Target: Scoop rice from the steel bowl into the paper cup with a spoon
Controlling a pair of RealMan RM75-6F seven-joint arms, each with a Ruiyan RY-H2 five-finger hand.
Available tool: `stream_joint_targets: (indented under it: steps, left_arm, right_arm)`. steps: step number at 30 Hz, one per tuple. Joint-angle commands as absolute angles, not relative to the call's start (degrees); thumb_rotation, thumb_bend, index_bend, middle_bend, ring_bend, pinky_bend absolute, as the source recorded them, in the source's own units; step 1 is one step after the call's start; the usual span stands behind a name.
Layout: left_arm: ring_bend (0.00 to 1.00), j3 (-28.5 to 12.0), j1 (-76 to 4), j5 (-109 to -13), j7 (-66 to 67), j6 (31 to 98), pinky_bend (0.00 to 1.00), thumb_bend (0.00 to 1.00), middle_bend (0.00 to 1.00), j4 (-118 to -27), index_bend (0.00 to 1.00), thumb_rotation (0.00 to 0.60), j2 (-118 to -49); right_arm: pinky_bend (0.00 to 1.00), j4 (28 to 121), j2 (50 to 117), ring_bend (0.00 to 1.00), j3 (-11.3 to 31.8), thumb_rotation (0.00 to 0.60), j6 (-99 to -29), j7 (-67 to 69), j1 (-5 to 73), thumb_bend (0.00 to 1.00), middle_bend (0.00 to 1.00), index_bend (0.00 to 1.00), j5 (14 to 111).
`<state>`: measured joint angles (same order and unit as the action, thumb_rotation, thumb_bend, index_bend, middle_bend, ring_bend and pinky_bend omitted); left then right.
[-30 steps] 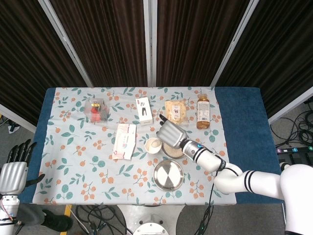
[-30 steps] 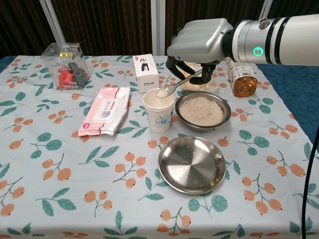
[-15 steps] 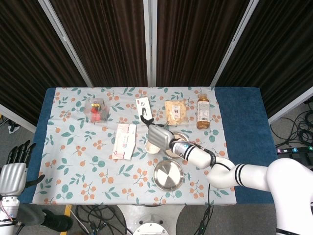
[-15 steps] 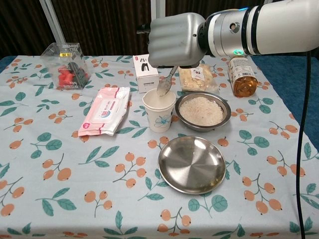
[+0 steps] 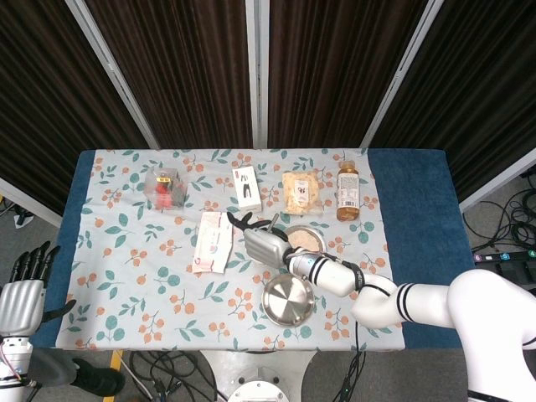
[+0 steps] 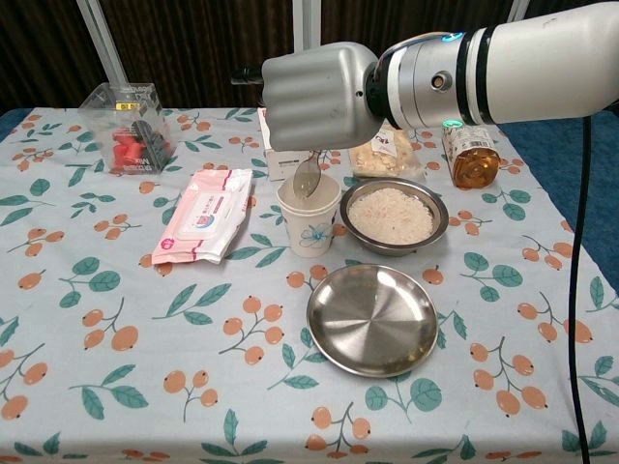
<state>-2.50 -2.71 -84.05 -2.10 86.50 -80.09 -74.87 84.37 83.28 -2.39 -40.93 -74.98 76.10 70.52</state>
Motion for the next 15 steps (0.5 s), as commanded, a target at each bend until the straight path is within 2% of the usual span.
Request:
stream_joint_targets:
  steps: [1,9,15]
  left_arm:
    - [0.0,-2.47,-2.66,-84.09,-2.11,86.57,0.06,0.05,0.07,-80.08,0.07,0.6,-74.87]
    - [0.0,-2.49,-2.48,-84.34,-1.95,87.04,0.06,0.05,0.07,-80.15,0.07,0.6,-74.89]
    - [0.0,-2.44,-2.47,-84.53,-1.86,87.07,0.06,0.05,0.07,-80.42,0.07,0.6,-74.7]
  right_arm:
    - [0.0,85.11,83.22,0.28,-2.5,0.6,-41.68,-76.27,75.84,0.38,0.6,0.63,69.65]
    - [0.0,86.34,83.78,0.28,-2.64,0.6,-43.61,-79.24,75.22,0.39,0.6,0.63,66.84]
    - [0.0,87.58,83.41,0.28,-2.24,0.6,-46.98,-76.36,72.81,0.39,0.61,0.63,65.63]
